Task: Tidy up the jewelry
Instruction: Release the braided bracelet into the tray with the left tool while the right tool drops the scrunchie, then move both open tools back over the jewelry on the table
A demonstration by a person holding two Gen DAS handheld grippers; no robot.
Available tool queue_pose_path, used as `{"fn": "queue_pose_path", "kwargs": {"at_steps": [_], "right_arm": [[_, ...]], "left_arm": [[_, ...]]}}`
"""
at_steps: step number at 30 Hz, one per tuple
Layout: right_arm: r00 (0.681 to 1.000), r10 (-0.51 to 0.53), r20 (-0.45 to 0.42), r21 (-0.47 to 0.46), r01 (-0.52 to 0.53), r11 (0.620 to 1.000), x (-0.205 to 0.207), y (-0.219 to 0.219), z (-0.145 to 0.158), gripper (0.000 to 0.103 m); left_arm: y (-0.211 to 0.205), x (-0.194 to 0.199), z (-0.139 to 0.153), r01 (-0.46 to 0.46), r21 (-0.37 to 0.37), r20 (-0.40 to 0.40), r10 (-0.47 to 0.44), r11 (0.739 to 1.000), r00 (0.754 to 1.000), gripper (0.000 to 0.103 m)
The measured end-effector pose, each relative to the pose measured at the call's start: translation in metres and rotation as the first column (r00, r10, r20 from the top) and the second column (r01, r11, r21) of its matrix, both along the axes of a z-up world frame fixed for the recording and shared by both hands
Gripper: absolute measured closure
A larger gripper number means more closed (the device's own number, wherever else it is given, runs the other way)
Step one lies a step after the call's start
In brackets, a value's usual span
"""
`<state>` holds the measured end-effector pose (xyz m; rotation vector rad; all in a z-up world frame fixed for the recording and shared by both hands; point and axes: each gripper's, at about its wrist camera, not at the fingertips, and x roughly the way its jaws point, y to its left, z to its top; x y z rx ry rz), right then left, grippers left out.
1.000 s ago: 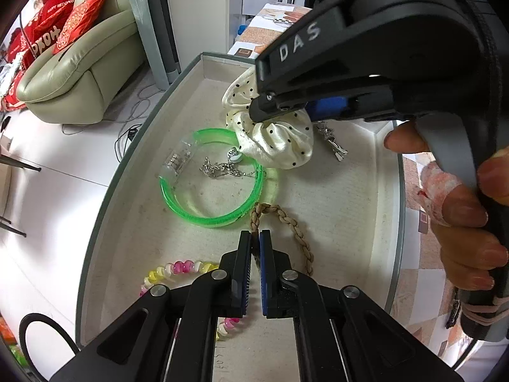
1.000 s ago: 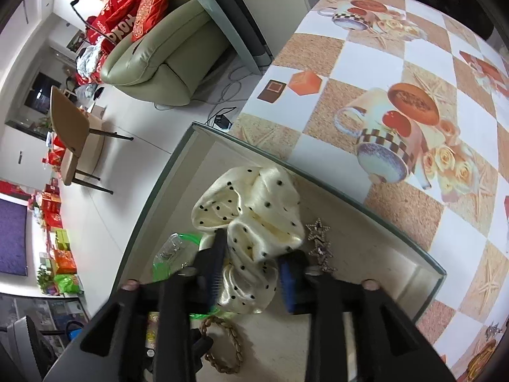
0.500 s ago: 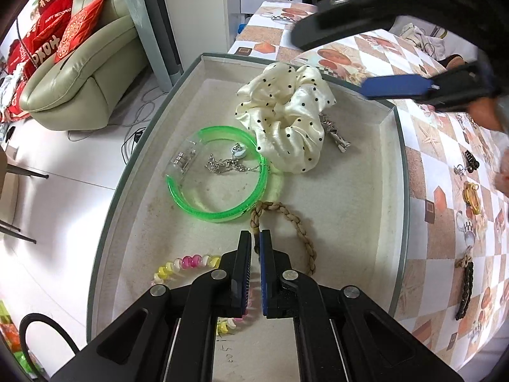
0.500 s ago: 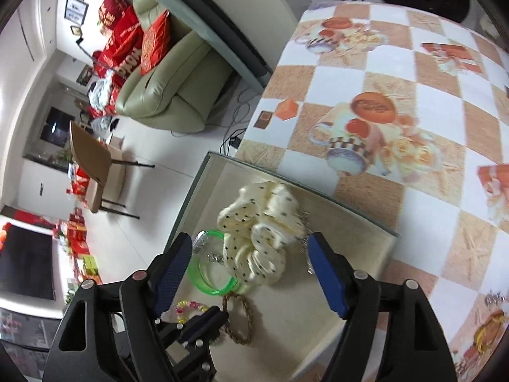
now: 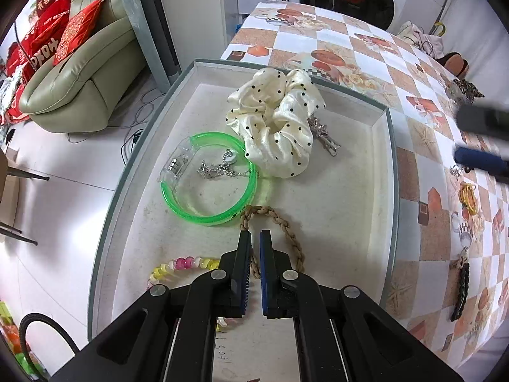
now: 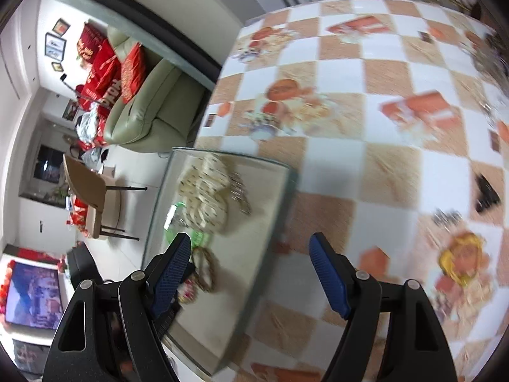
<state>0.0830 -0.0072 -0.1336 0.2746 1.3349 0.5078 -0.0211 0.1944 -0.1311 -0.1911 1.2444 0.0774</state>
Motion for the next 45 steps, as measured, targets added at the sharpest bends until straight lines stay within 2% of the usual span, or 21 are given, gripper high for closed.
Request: {"fn": "queue_pose_path", "kwargs": {"at_steps": [3, 4, 5, 6, 7, 16, 22, 26, 31, 38, 41, 45], "right_arm": [[1.0, -0.031, 0.002, -0.019, 0.031, 0.999, -0.011, -0.021, 0.001, 0.023], [0.999, -0.045, 0.004, -0.026, 0.045, 0.999, -0.014, -0.029, 0.001, 0.02], [0.998, -0.058, 0.005, -0.03, 0.058, 0.998, -0.018, -0.036, 0.001, 0.017], [0.997, -0.072, 0.003, -0.032, 0.073, 0.997, -0.021, -0.044, 0.0, 0.017], [0.996, -0.088, -0.003, -0.034, 0.088, 0.996, -0.025, -0.052, 0.0, 0.017], [0.98, -0.194, -0.043, -0.077, 0.19, 0.979, -0.052, -0.112, -0.009, 0.017], [0.964, -0.261, -0.052, -0.11, 0.254, 0.961, -0.058, -0.151, -0.011, 0.015], [0.955, -0.291, -0.051, -0.134, 0.282, 0.95, -0.058, -0.174, -0.011, 0.015], [0.948, -0.316, -0.038, -0.186, 0.304, 0.934, -0.059, -0.197, -0.011, 0.015], [0.941, -0.336, -0.046, -0.237, 0.317, 0.918, -0.062, -0.227, -0.019, 0.015], [0.947, -0.32, -0.04, -0.254, 0.3, 0.919, -0.062, -0.232, -0.02, 0.015], [0.961, -0.275, -0.032, -0.265, 0.257, 0.929, -0.058, -0.229, -0.022, 0.015]], "left_arm": [[0.001, -0.001, 0.006, -0.003, -0.011, 0.004, 0.003, 1.0, 1.0, 0.094], [0.003, -0.001, 0.008, -0.004, -0.011, 0.006, 0.004, 1.0, 1.0, 0.092], [0.004, -0.002, 0.009, -0.005, -0.011, 0.006, 0.005, 1.0, 1.0, 0.048], [0.005, -0.002, 0.011, -0.009, -0.009, 0.003, 0.01, 1.0, 1.0, 0.01], [0.007, -0.003, 0.014, -0.028, 0.004, 0.028, 0.028, 1.0, 0.999, 0.001], [-0.022, 0.006, -0.005, 0.017, 0.069, 0.043, -0.02, 0.997, 0.999, 0.0], [-0.062, 0.016, 0.002, 0.091, 0.093, 0.078, -0.098, 0.992, 0.992, 0.0], [-0.09, 0.024, 0.005, 0.148, 0.067, 0.092, -0.154, 0.987, 0.984, 0.0], [-0.129, 0.036, -0.002, 0.231, 0.021, 0.064, -0.232, 0.973, 0.971, 0.0], [-0.182, 0.02, -0.019, 0.332, -0.035, 0.013, -0.332, 0.943, 0.943, 0.0], [-0.198, 0.011, -0.021, 0.354, -0.055, -0.008, -0.355, 0.934, 0.935, 0.0], [-0.211, 0.007, -0.039, 0.377, -0.055, -0.023, -0.379, 0.924, 0.925, 0.0]]}}
